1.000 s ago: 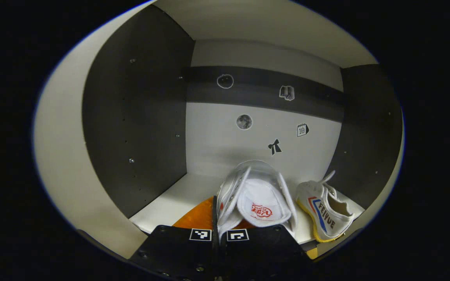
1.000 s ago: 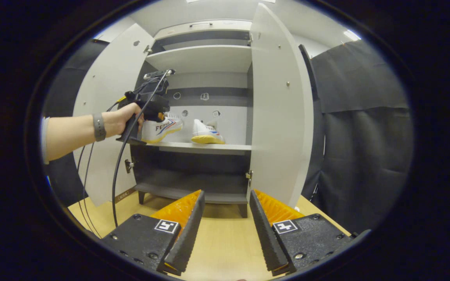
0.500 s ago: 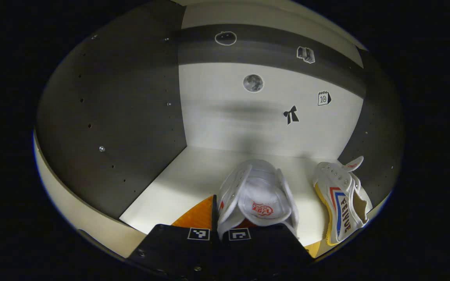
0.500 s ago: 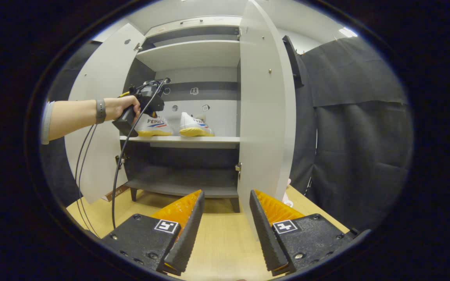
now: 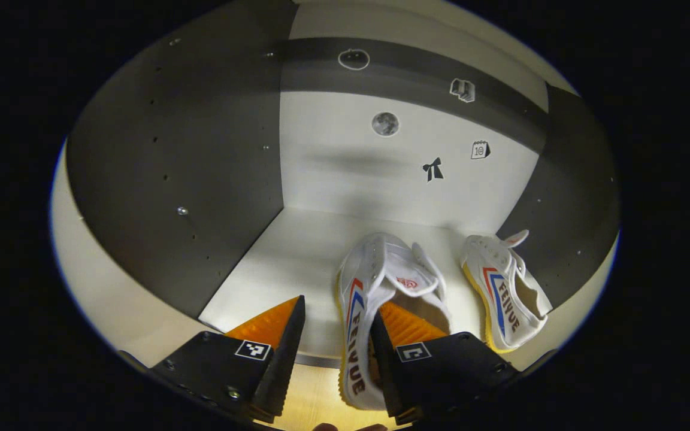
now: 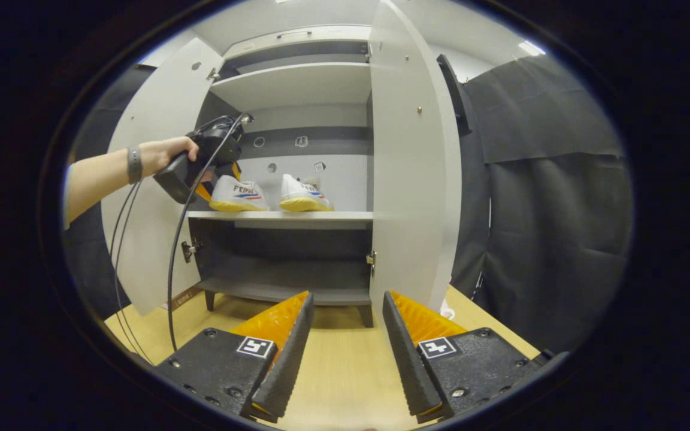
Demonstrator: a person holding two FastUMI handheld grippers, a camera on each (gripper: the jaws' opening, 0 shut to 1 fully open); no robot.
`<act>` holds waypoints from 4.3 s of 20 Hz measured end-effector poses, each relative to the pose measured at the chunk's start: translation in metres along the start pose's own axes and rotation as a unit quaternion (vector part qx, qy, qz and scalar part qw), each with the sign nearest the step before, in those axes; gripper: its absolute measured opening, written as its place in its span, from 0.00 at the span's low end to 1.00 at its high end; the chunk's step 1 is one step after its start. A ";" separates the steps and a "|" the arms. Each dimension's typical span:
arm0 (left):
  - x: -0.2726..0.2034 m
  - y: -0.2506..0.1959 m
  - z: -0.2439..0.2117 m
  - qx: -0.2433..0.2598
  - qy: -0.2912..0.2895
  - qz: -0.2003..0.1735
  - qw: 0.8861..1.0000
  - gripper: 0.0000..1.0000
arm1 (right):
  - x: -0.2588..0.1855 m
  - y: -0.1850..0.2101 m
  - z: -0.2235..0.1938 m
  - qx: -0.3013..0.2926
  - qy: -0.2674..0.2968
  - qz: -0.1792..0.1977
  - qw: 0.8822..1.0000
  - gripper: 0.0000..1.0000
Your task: Grab one shoe with the right hand and put it into the shoe cabinet, grab the other shoe with the left hand and put it into the shoe cabinet; then close the right door with the right hand and the left door with the left hand.
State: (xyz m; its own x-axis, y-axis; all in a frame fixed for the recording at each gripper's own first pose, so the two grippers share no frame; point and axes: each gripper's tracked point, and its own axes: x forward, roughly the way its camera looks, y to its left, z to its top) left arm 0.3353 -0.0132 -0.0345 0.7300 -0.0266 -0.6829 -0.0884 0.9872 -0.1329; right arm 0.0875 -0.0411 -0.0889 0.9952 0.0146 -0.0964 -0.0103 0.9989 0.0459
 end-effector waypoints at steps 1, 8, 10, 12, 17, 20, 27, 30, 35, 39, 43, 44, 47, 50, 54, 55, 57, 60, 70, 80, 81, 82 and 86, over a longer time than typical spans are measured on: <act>-0.012 -0.002 0.002 -0.009 -0.017 -0.014 1.000 0.63 | -0.001 0.002 0.001 -0.001 -0.001 0.002 1.000 0.74; -0.131 -0.015 -0.027 0.000 -0.185 -0.097 0.978 0.61 | -0.014 0.023 0.012 -0.009 -0.008 0.029 0.999 0.73; -0.163 -0.011 -0.050 0.018 -0.242 -0.092 0.966 0.68 | -0.022 0.030 0.020 -0.009 -0.014 0.040 0.999 0.74; -0.190 -0.002 -0.077 0.032 -0.288 -0.076 0.954 0.71 | -0.030 0.036 0.027 -0.007 -0.020 0.047 0.999 0.74; -0.240 0.013 -0.162 0.045 -0.318 -0.043 0.946 0.94 | -0.054 0.039 0.032 0.003 -0.021 0.055 0.998 0.76; -0.262 0.002 -0.195 0.060 -0.330 -0.060 0.940 0.93 | -0.065 0.035 0.026 0.004 -0.014 0.046 0.999 0.79; -0.273 -0.018 -0.238 0.066 -0.298 -0.091 0.948 0.93 | -0.088 -0.013 0.024 0.013 -0.013 -0.017 1.000 0.95; -0.273 -0.017 -0.242 0.075 -0.293 -0.092 0.949 0.93 | -0.094 -0.059 0.046 -0.016 -0.019 -0.049 0.998 0.95; -0.270 -0.013 -0.240 0.073 -0.291 -0.086 0.950 0.93 | -0.090 -0.153 0.106 -0.027 -0.048 -0.125 0.991 0.96; -0.273 -0.013 -0.238 0.076 -0.297 -0.085 0.948 0.93 | -0.068 -0.193 0.156 -0.010 -0.088 -0.150 0.985 0.96; -0.278 -0.012 -0.235 0.086 -0.307 -0.077 0.945 0.93 | -0.035 -0.214 0.188 0.002 -0.099 -0.151 0.984 0.95; -0.279 -0.011 -0.235 0.088 -0.309 -0.074 0.944 0.93 | -0.027 -0.216 0.194 0.000 -0.097 -0.148 0.984 0.96; -0.278 -0.009 -0.235 0.091 -0.308 -0.071 0.944 0.93 | -0.005 -0.211 0.206 0.007 -0.092 -0.129 0.987 0.96; -0.275 -0.007 -0.237 0.086 -0.302 -0.067 0.947 0.93 | 0.008 -0.202 0.213 0.015 -0.088 -0.111 0.990 0.96; -0.270 -0.005 -0.238 0.083 -0.295 -0.065 0.950 0.93 | 0.012 -0.188 0.218 0.027 -0.090 -0.100 0.991 0.94; -0.270 -0.005 -0.237 0.083 -0.295 -0.066 0.950 0.93 | 0.010 -0.182 0.218 0.038 -0.089 -0.096 0.991 0.92; -0.269 -0.007 -0.235 0.085 -0.298 -0.068 0.948 0.93 | 0.010 -0.170 0.215 0.051 -0.088 -0.087 0.991 0.88; -0.266 -0.007 -0.234 0.086 -0.298 -0.070 0.948 0.93 | 0.009 -0.142 0.214 0.043 -0.091 -0.069 0.993 0.92; -0.263 0.012 -0.241 0.079 -0.284 -0.052 0.954 0.93 | 0.030 -0.043 0.220 0.009 -0.087 -0.011 0.996 0.92; -0.265 0.050 -0.251 0.062 -0.272 -0.008 0.960 0.93 | 0.077 0.014 0.236 -0.010 -0.102 0.017 0.995 0.93; -0.263 0.060 -0.253 0.058 -0.270 0.004 0.961 0.93 | 0.073 0.012 0.236 -0.007 -0.106 0.015 0.994 0.93; -0.264 0.071 -0.253 0.051 -0.273 0.018 0.960 0.93 | 0.066 0.008 0.235 -0.005 -0.111 0.012 0.994 0.94; -0.271 0.118 -0.258 0.021 -0.269 0.077 0.960 0.93 | 0.022 0.003 0.198 -0.015 -0.113 0.015 0.993 0.91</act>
State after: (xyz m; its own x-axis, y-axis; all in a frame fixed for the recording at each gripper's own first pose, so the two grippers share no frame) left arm -0.0476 0.0695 -0.0506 0.9557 0.1945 -0.2209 -0.2045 0.9786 -0.0229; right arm 0.1289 -0.0465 0.1061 0.9908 0.0369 0.1301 -0.0393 0.9991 0.0161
